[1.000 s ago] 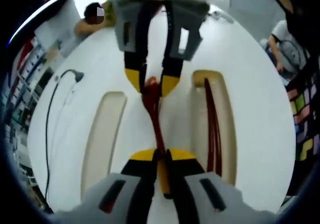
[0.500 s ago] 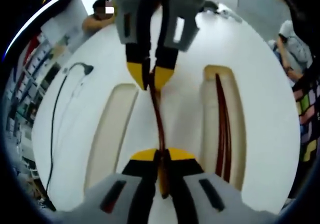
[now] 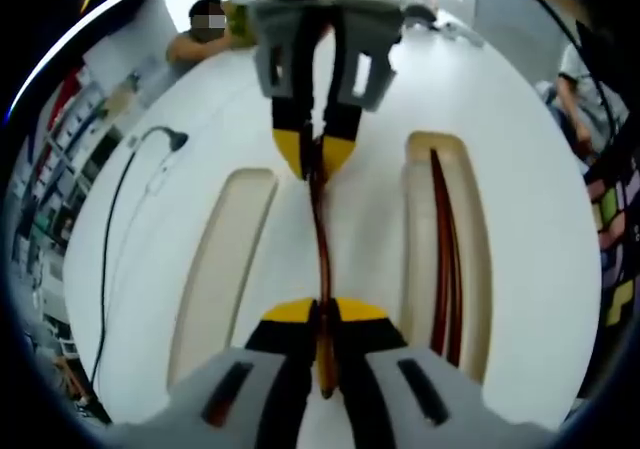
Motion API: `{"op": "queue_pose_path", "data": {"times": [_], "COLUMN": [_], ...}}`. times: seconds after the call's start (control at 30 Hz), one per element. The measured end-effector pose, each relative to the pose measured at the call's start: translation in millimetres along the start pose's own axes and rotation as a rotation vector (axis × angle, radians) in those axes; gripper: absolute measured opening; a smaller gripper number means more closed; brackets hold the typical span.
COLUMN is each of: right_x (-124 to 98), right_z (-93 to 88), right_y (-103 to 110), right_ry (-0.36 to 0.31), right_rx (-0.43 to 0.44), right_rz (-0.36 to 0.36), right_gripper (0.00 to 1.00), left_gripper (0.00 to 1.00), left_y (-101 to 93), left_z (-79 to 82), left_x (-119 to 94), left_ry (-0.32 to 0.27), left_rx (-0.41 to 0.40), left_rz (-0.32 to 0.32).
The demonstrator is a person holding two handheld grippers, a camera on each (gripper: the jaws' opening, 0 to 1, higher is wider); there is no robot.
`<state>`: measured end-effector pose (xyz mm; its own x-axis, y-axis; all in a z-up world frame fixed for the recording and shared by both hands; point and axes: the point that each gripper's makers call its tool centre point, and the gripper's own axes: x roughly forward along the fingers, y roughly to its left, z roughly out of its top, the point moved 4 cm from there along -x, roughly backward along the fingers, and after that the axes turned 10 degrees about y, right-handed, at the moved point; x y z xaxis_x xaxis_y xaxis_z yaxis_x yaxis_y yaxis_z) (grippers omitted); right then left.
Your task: Arrange the utensils inside the cutlery case until each visible utensil rests in its matching compartment.
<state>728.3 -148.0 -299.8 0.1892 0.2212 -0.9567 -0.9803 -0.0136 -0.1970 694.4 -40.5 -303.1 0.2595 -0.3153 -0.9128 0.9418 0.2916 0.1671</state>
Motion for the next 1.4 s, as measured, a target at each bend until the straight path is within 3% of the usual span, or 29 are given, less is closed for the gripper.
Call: {"op": "queue_pose_path", "data": {"times": [0.3, 0.4, 0.5, 0.67, 0.87, 1.17, 1.23, 1.3, 1.4], "right_x": [-4.7, -5.0, -5.9, -5.3, -4.7, -2.8, -6.7, -18.1, -30.0], "right_z": [-12.7, -18.1, -20.0, -30.2, -39.2, -37.2, -35.9, -31.6, -27.1], "right_y": [2.6, 1.3, 2.1, -1.4, -2.2, -5.4, -5.1, -9.4, -10.3], "right_ry": [-0.182, -0.235, -0.341, -0.437, -0.515, -0.563, -0.573, -0.625, -0.621], "right_rx": [0.075, 0.061, 0.101, 0.192, 0.282, 0.402, 0.406, 0.438, 0.442], "right_rz": [-0.034, -0.036, -0.028, -0.024, 0.003, -0.029, -0.063, -0.092, -0.106], "right_gripper": [0.05, 0.04, 0.04, 0.04, 0.03, 0.02, 0.02, 0.02, 0.02], "left_gripper": [0.05, 0.05, 0.05, 0.05, 0.05, 0.05, 0.06, 0.06, 0.05], "left_y": [1.8, 2.1, 1.9, 3.2, 3.1, 5.9, 7.0, 9.7, 8.2], "left_z": [-0.9, -1.7, -3.1, -3.0, -3.1, -6.0, -5.8, -6.1, -3.2], "left_x": [-0.2, -0.7, -1.2, -1.3, -1.3, -1.1, -1.4, -4.5, -9.4], "left_ry": [-0.023, -0.030, -0.050, -0.064, -0.075, -0.141, -0.175, -0.190, -0.202], "left_rx": [-0.002, 0.002, 0.006, 0.000, 0.003, -0.056, -0.101, -0.118, -0.125], "left_rz": [-0.004, -0.001, 0.005, 0.001, -0.003, -0.029, -0.055, -0.064, -0.070]}}
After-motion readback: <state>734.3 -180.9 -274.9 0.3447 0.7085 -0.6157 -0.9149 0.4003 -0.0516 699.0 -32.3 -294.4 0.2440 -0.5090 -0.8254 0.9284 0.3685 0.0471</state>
